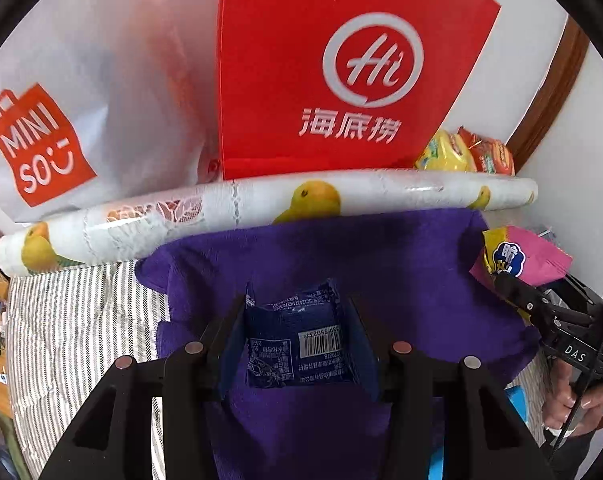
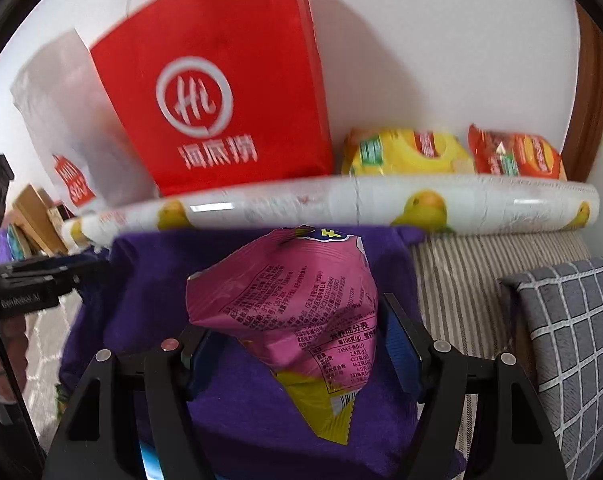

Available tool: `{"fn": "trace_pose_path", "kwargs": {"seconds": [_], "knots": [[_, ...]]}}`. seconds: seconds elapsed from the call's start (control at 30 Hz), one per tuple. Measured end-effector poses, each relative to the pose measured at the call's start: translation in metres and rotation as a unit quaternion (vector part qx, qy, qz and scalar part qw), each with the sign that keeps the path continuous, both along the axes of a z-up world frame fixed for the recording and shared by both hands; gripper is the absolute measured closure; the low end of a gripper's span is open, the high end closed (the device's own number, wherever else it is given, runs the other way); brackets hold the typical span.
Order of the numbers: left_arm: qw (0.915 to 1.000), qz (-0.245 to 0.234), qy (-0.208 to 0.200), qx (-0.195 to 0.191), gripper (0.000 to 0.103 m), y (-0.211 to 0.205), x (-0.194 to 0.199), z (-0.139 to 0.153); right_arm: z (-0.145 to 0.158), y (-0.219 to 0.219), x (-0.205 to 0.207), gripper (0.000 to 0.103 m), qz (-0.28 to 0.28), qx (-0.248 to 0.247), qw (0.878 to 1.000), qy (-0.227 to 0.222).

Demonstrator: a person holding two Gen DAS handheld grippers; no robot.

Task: Organize snacks
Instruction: 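Carry the dark blue packet and pink bag over the purple towel with both tools, then lower both packets onto the purple towel and open both tools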

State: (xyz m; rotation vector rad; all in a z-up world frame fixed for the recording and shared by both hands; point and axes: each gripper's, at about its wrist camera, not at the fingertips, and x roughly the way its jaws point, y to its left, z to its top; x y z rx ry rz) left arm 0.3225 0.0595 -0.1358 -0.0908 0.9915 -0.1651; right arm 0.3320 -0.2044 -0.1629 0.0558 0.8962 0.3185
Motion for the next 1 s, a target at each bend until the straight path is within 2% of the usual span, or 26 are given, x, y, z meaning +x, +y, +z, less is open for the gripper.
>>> {"fn": "trace_pose_path", "kwargs": {"seconds": [0.23,0.6,0.73,1.0], "knots": [[0.9997,-0.005,0.022,0.001,0.057,-0.002,0.005,-0.018,-0.014,0.002,0.0,0.03,0.004,-0.016,1.0,0.009],[0.9989,-0.005,0.047,-0.001,0.056,-0.001,0.008,-0.033,-0.018,0.003,0.0,0.028,0.011,-0.017,1.0,0.013],[0.9986,-0.005,0.052,0.0,0.054,-0.002,0.01,-0.037,-0.015,0.008,-0.005,0.022,0.023,-0.021,1.0,0.001],[0.9974,-0.011,0.07,-0.007,0.048,-0.006,0.016,-0.043,-0.01,0.011,-0.008,0.022,0.021,-0.034,0.999,-0.009]]}}
